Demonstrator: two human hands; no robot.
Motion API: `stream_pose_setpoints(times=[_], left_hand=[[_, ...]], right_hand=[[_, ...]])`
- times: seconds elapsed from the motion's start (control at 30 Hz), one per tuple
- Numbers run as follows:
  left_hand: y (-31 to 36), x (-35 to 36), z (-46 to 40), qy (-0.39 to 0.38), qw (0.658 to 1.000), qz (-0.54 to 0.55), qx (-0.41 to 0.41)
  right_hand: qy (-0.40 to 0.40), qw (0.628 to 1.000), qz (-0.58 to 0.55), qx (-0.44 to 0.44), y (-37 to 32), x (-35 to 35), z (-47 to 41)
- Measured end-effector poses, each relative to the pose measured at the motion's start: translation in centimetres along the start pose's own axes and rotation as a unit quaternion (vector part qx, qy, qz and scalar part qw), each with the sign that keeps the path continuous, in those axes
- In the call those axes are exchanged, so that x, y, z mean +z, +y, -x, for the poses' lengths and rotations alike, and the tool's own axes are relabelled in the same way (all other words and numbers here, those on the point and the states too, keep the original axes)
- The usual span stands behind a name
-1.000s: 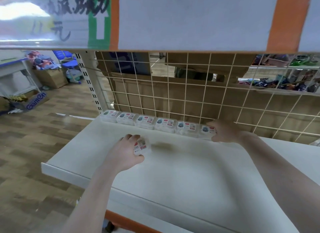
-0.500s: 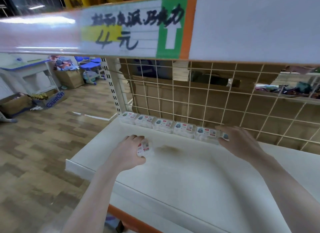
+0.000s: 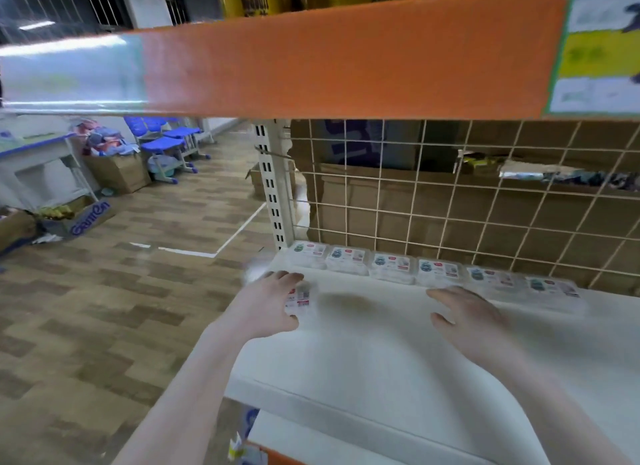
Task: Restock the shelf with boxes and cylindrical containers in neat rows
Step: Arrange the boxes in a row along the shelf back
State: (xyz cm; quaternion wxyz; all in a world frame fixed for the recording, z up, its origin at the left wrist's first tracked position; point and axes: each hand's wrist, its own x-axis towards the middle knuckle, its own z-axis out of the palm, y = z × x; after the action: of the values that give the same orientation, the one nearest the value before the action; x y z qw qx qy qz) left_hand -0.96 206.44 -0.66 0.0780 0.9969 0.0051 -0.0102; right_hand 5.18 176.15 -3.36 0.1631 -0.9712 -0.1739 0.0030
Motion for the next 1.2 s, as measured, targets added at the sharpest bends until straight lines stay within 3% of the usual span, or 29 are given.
stream_pose_setpoints(times=[0.53, 0.87, 1.2], left_hand=[[-3.0, 0.7, -6.2, -0.091, 0.990, -0.016, 0.106], [-2.7, 4.5, -1.0, 0.068, 0.989, 0.008, 0.133], [-2.7, 6.4, 0.3, 0.087, 0.988, 0.077, 0.099]], right_hand=[[0.002, 0.995, -0.033, 0.093, -4.5, 3.4, -0.8], [0.049, 0.992, -0.028, 0.114, -4.5, 4.7, 0.2], [0.090, 0.986, -0.036, 0.135, -5.1, 5.7, 0.4]])
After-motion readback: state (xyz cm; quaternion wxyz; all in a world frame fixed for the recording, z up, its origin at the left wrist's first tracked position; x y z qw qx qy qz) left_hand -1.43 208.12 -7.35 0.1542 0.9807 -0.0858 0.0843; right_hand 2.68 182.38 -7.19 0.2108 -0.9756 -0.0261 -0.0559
